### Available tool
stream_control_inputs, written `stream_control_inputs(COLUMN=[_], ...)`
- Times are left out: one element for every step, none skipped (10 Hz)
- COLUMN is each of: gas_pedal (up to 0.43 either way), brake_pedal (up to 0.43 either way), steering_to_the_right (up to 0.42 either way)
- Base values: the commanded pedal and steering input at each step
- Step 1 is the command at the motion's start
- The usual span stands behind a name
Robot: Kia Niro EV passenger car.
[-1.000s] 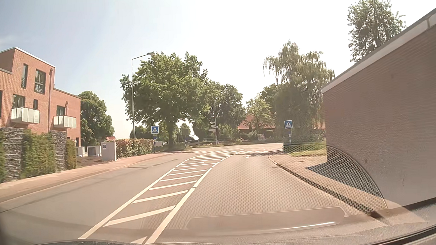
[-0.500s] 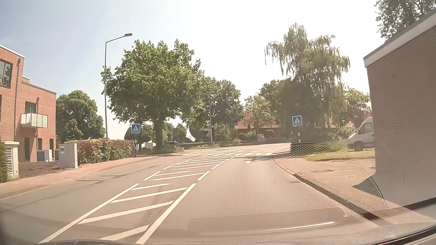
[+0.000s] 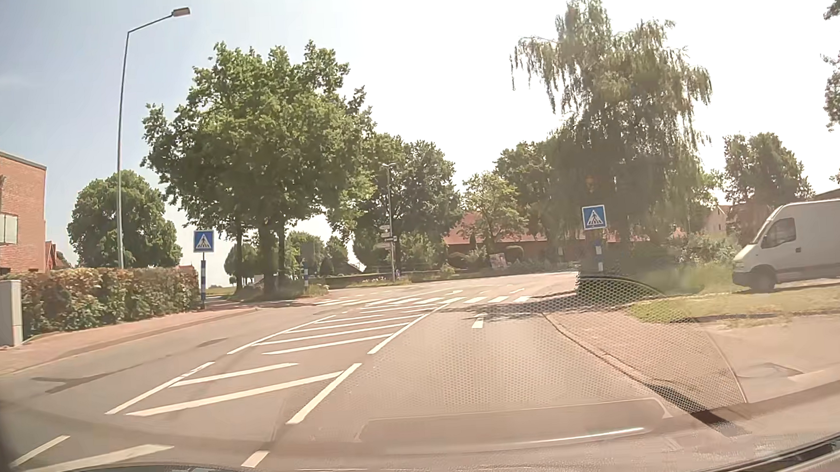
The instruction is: Follow the waypoints while adhering to traffic rules and regulations
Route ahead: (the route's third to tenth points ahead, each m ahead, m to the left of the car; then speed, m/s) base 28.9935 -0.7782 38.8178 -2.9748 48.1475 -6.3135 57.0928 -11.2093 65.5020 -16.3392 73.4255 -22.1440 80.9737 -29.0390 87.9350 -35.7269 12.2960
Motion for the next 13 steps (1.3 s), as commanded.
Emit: stream_control_inputs(gas_pedal=[0.13, 0.13, 0.13, 0.13, 0.13, 0.13, 0.13, 0.13, 0.13, 0.13, 0.13, 0.13, 0.13], brake_pedal=[0.0, 0.0, 0.0, 0.0, 0.0, 0.0, 0.0, 0.0, 0.0, 0.0, 0.0, 0.0, 0.0], steering_to_the_right=[0.016, 0.016, 0.016, 0.016, 0.018, 0.02, 0.022, 0.023, 0.024, 0.026, 0.032, 0.038, 0.044])
